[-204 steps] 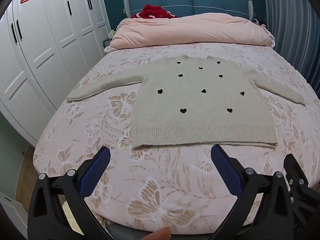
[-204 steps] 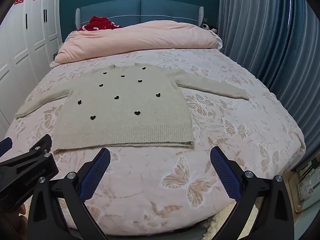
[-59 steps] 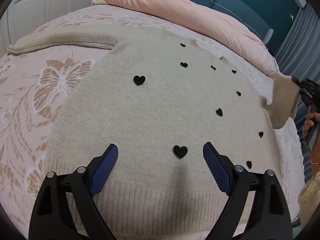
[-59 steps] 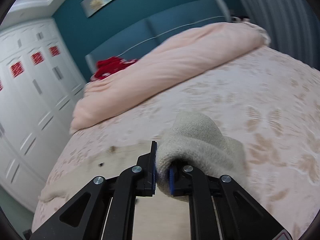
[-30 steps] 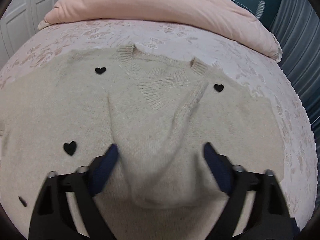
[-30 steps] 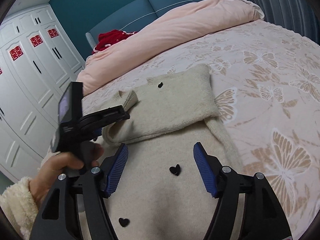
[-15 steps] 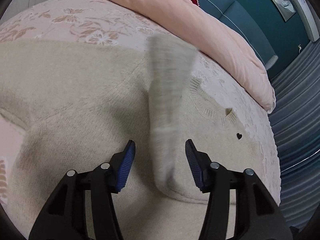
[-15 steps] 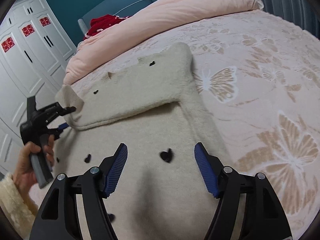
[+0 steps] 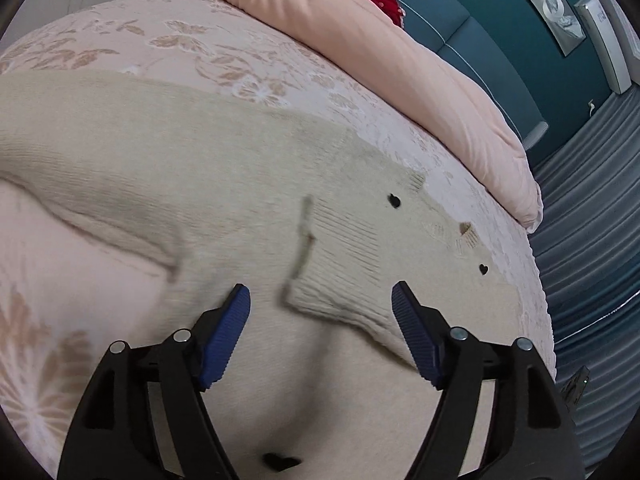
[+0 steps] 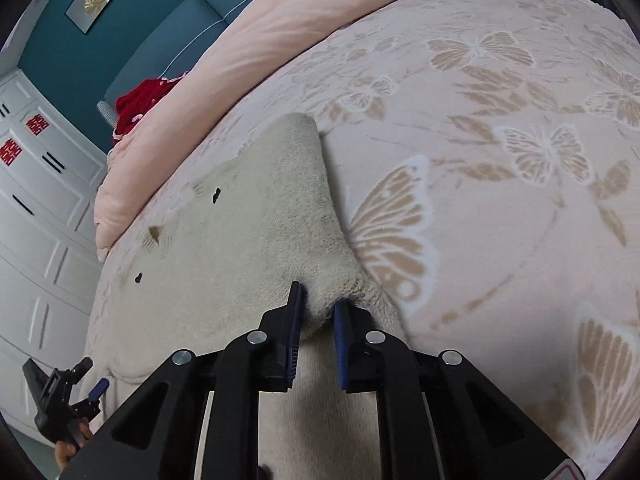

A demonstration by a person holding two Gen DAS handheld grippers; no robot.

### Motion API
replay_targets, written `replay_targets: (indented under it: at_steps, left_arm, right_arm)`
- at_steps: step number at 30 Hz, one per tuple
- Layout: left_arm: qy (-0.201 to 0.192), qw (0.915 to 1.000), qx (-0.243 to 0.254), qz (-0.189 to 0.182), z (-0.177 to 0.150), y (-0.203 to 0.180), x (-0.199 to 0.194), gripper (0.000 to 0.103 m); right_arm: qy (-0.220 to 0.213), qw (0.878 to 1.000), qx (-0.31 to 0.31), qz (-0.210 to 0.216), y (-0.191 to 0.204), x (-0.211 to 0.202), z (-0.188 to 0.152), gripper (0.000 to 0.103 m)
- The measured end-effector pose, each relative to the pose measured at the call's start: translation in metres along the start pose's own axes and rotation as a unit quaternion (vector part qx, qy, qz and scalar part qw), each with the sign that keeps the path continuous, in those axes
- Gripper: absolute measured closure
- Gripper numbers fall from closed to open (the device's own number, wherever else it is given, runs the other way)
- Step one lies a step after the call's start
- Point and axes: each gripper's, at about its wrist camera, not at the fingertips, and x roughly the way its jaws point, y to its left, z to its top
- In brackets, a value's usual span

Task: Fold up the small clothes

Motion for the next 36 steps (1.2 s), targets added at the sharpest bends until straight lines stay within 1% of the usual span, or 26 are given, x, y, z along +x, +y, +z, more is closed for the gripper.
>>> replay_targets:
  at_steps: [1,2,3,4,6,7,9,11,12,14,15,16,17,18,19,20,21,22,23,25,26,28,30,32,34,36]
  left_arm:
    - [-0.008,0.9999,-0.008,0.003,0.003,0.014,-0.012,0.032]
    - [-0.021,0.9996,-0.019,0.008,0.007,0.029,-0.025,0.029]
    - [-0.035,0.9986,-0.032,0.021,0.012,0.046,-0.039,0.027]
    - [-0.052,0.9969,-0.049,0.034,0.018,0.064,-0.054,0.024]
    - [-0.088,0.9904,-0.082,0.069,0.031,0.103,-0.084,0.019]
    - [-0.105,0.9844,-0.098,0.102,0.038,0.124,-0.097,0.012]
    - [-0.128,0.9688,-0.145,0.155,0.052,0.167,-0.118,0.01]
    - [-0.138,0.9513,-0.212,0.177,0.062,0.211,-0.133,0.01]
    - [-0.142,0.9401,-0.251,0.181,0.063,0.233,-0.139,0.01]
    - [-0.16,0.9193,-0.322,0.16,0.064,0.268,-0.148,0.011]
    - [-0.173,0.9125,-0.34,0.148,0.065,0.277,-0.153,0.012]
    - [-0.18,0.908,-0.346,0.152,0.069,0.278,-0.154,0.015]
    - [-0.184,0.9095,-0.34,0.153,0.073,0.276,-0.154,0.038]
    - [-0.184,0.9198,-0.321,0.132,0.081,0.271,-0.149,0.053]
    - [-0.172,0.9299,-0.303,0.119,0.089,0.265,-0.143,0.081]
    - [-0.169,0.9364,-0.287,0.11,0.096,0.253,-0.14,0.089]
    - [-0.178,0.9394,-0.275,0.099,0.102,0.235,-0.14,0.09]
    - [-0.191,0.9453,-0.254,0.074,0.108,0.208,-0.14,0.09]
    - [-0.196,0.954,-0.221,0.047,0.114,0.175,-0.139,0.09]
    - [-0.198,0.9711,-0.133,0.001,0.121,0.091,-0.133,0.09]
    - [-0.196,0.9764,-0.088,-0.024,0.117,0.046,-0.132,0.09]
    - [-0.175,0.981,-0.016,-0.083,0.097,-0.041,-0.123,0.087]
    - [-0.124,0.9827,0.022,-0.136,0.066,-0.11,-0.099,0.076]
    - [-0.059,0.9841,0.042,-0.162,0.024,-0.158,-0.067,0.038]
    - [-0.02,0.9847,0.067,-0.16,-0.023,-0.182,-0.04,0.026]
    - [0.001,0.9838,0.107,-0.143,-0.062,-0.184,-0.024,0.024]
  right_arm:
    - [0.004,1.0,-0.009,-0.003,0.006,-0.004,-0.005,0.084]
    - [0.001,1.0,-0.028,-0.01,0.016,-0.012,-0.013,0.08]
    - [-0.004,0.999,-0.048,-0.01,0.027,-0.022,-0.022,0.071]
    - [-0.008,0.998,-0.064,-0.003,0.036,-0.032,-0.034,0.06]
    - [-0.012,0.996,-0.084,0.016,0.051,-0.051,-0.059,0.049]
    - [-0.008,0.996,-0.092,0.022,0.057,-0.059,-0.072,0.047]
    - [0.004,0.994,-0.104,0.03,0.066,-0.073,-0.097,0.047]
    - [0.016,0.993,-0.113,0.031,0.075,-0.082,-0.122,0.047]
    - [0.023,0.992,-0.117,0.031,0.08,-0.084,-0.134,0.047]
    - [0.038,0.992,-0.12,0.033,0.087,-0.086,-0.153,0.047]
    - [0.045,0.991,-0.118,0.037,0.09,-0.088,-0.161,0.047]
    - [0.05,0.991,-0.113,0.04,0.092,-0.088,-0.166,0.047]
    - [0.055,0.992,-0.108,0.043,0.094,-0.089,-0.171,0.047]
    - [0.062,0.991,-0.105,0.049,0.097,-0.089,-0.174,0.047]
    - [0.064,0.991,-0.105,0.051,0.099,-0.091,-0.177,0.047]
    - [0.064,0.991,-0.107,0.05,0.102,-0.092,-0.18,0.046]
    - [0.064,0.991,-0.11,0.05,0.104,-0.094,-0.181,0.045]
    - [0.06,0.991,-0.113,0.048,0.105,-0.096,-0.182,0.044]
    - [0.056,0.991,-0.113,0.047,0.105,-0.098,-0.182,0.043]
    - [0.053,0.992,-0.107,0.049,0.103,-0.1,-0.179,0.042]
    - [0.05,0.992,-0.104,0.047,0.101,-0.101,-0.178,0.042]
    - [0.047,0.993,-0.098,0.045,0.097,-0.103,-0.173,0.042]
    - [0.039,0.994,-0.092,0.038,0.091,-0.107,-0.169,0.042]
    - [0.028,0.995,-0.095,0.029,0.086,-0.112,-0.161,0.042]
    - [0.023,0.994,-0.108,0.014,0.082,-0.112,-0.151,0.041]
    - [0.025,0.993,-0.116,0.013,0.08,-0.109,-0.137,0.041]
